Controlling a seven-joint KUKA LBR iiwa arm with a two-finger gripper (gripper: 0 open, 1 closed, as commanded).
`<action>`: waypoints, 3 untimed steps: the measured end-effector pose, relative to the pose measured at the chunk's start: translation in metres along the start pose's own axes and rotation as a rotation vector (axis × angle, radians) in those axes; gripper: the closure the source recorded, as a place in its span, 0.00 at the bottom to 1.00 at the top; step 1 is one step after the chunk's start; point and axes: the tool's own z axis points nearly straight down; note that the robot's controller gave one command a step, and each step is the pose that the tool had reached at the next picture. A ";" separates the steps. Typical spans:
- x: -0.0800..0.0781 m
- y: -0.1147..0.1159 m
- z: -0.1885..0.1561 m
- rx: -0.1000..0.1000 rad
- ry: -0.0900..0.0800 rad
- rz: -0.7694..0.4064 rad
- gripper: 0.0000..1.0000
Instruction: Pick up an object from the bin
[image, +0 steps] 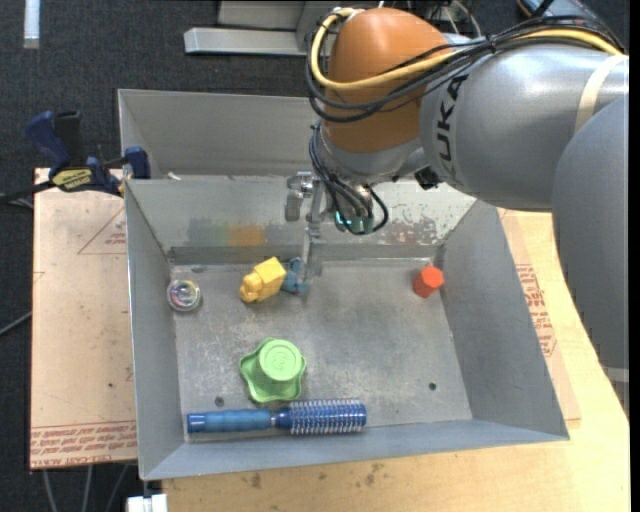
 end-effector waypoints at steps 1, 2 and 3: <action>0.022 0.025 0.132 -0.003 -0.024 -0.086 0.00; 0.022 0.025 0.129 -0.002 -0.019 -0.085 1.00; 0.064 0.046 0.049 0.001 -0.014 -0.542 1.00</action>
Offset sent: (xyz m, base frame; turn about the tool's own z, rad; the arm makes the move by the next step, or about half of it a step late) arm -0.0272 0.0239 -0.1349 -0.0876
